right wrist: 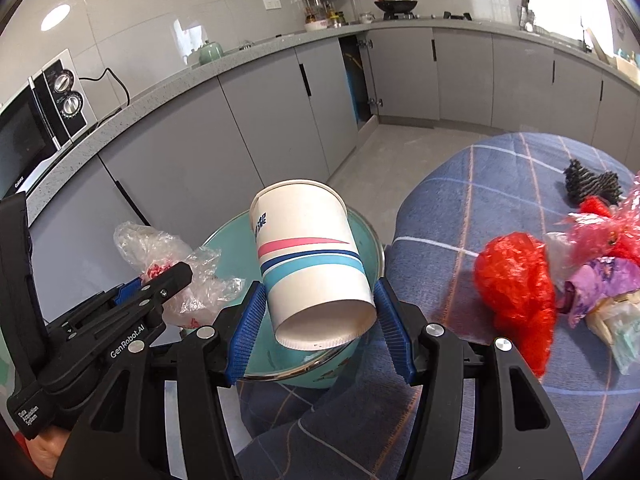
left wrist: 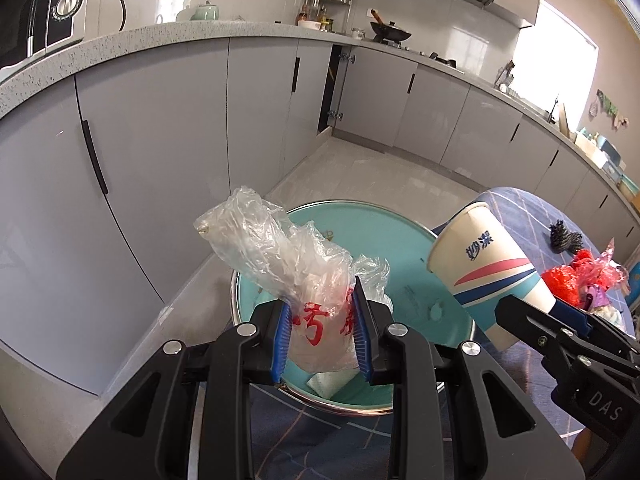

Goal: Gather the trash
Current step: 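Carry the cup and clear bag over the teal bucket and release both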

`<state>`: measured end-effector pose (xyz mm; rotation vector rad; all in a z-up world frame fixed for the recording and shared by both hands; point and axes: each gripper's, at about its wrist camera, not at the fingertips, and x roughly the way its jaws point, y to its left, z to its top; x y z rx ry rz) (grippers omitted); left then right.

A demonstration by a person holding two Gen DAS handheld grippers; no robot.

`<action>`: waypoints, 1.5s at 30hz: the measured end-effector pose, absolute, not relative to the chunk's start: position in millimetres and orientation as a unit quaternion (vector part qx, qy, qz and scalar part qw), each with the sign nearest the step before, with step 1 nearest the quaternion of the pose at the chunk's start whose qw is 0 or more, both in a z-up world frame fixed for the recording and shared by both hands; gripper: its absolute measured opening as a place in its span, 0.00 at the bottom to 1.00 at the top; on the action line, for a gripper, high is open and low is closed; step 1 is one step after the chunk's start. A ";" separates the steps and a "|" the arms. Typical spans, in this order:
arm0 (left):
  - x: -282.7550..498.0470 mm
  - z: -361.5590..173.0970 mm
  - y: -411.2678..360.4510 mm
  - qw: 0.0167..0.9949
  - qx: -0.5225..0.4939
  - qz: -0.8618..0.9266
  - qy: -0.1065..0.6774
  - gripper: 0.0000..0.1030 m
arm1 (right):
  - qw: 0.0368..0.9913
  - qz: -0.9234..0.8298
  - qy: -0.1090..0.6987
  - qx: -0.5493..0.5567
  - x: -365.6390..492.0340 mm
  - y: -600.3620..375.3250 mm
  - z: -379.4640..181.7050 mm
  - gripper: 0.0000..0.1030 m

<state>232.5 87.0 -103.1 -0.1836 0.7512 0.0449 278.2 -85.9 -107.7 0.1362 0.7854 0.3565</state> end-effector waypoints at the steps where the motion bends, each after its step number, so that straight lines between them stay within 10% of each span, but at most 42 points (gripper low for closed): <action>1: 233.5 -104.2 87.4 0.926 -0.089 0.022 0.368 0.26 | 0.905 0.173 0.382 0.067 279.9 -85.0 -109.2 0.55; 45: 259.1 -115.6 69.9 0.914 -0.045 0.010 0.402 0.35 | 0.917 0.148 0.356 0.105 273.9 -120.9 -101.8 0.54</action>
